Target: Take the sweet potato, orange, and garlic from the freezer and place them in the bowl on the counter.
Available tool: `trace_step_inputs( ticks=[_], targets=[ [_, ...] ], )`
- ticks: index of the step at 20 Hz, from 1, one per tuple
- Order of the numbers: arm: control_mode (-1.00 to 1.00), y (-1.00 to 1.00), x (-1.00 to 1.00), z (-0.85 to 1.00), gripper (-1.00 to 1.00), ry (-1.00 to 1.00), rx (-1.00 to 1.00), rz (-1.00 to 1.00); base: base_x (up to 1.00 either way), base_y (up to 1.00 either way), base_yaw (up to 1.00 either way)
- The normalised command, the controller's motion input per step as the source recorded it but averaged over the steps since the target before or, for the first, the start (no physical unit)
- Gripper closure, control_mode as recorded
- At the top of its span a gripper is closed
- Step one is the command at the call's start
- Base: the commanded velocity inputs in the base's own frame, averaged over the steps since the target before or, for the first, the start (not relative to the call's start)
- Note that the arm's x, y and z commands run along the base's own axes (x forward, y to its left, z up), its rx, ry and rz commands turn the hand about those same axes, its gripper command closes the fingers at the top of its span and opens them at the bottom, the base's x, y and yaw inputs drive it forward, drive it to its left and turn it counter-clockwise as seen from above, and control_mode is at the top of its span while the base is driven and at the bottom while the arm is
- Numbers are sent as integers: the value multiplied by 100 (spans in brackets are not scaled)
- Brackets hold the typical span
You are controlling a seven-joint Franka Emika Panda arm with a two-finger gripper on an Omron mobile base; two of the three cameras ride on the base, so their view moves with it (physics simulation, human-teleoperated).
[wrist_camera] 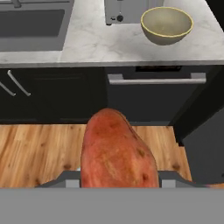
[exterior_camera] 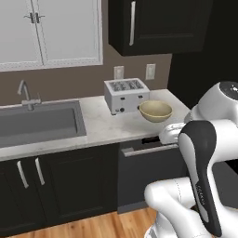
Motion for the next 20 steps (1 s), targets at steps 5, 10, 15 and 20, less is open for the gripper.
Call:
trace_step_inputs(
  ticks=[5, 10, 15, 20],
  targets=[
    [100, 0, 0, 0, 100, 0, 0, 0, 45, -17, 6],
    [100, 0, 0, 0, 100, 0, 0, 0, 30, -29, 4],
    [100, 0, 0, 0, 100, 0, 0, 0, 14, -44, 3],
    [100, 0, 0, 0, 100, 0, 0, 0, 18, -43, 0]
  ],
)
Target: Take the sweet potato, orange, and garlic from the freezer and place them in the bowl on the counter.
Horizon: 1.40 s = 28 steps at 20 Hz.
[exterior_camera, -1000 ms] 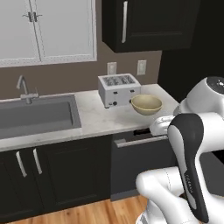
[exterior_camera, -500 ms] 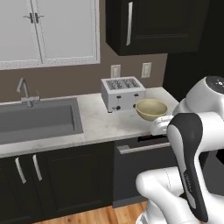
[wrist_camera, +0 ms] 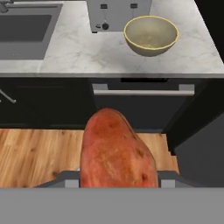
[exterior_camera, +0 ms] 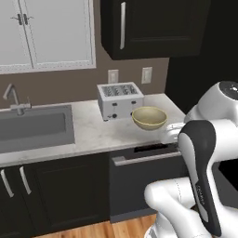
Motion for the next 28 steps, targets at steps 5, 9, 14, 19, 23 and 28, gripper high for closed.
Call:
trace_step_inputs(
  ticks=[5, 9, 14, 19, 23, 28],
  targets=[
    [100, 0, 0, 0, 100, 0, 0, 0, 24, -37, 0],
    [100, 0, 0, 0, 100, 0, 0, 0, 31, -26, 0],
    [100, 0, 0, 0, 100, 0, 0, 0, 39, -19, 0],
    [100, 0, 0, 0, 100, 0, 0, 0, 37, -22, 0],
    [100, 0, 0, 0, 100, 0, 0, 0, 35, -26, 0],
    [100, 0, 0, 0, 100, 0, 0, 0, 35, -25, 0]
  ],
)
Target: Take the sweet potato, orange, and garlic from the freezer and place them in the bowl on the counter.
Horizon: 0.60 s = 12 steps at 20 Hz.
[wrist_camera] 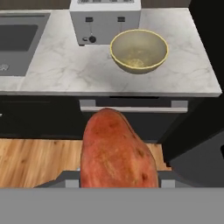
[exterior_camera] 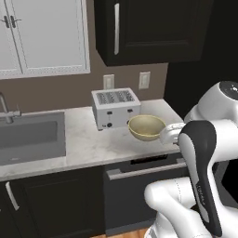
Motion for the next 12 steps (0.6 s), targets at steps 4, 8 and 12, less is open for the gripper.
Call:
trace_step_inputs(
  ticks=[4, 8, 12],
  targets=[
    [100, 0, 0, 0, 100, 0, 0, 0, 41, -14, 0],
    [100, 0, 0, 0, 100, 0, 0, 0, 42, -13, 0],
    [100, 0, 0, 0, 100, 0, 0, 0, 43, -13, 0]
  ],
)
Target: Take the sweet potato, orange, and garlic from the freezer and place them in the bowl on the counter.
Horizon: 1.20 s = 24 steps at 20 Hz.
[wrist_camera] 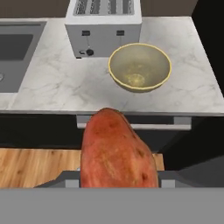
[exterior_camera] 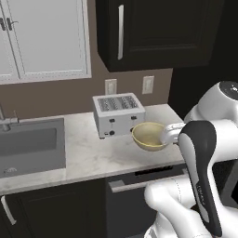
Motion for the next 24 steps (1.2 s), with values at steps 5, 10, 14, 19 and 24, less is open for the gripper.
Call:
trace_step_inputs(
  ticks=[5, 10, 14, 19, 24],
  targets=[
    [100, 0, 0, 0, 100, 0, 0, 0, 45, -13, 0],
    [100, 0, 0, 0, 100, 0, 0, 0, 44, -13, 0],
    [100, 0, 0, 0, 100, 0, 0, 0, 42, -12, 0],
    [-100, -6, 19, -1, 100, 0, 1, 0, 27, -7, 0],
    [-100, -21, 47, -18, 100, 0, 2, 0, 0, 0, 0]
  ],
)
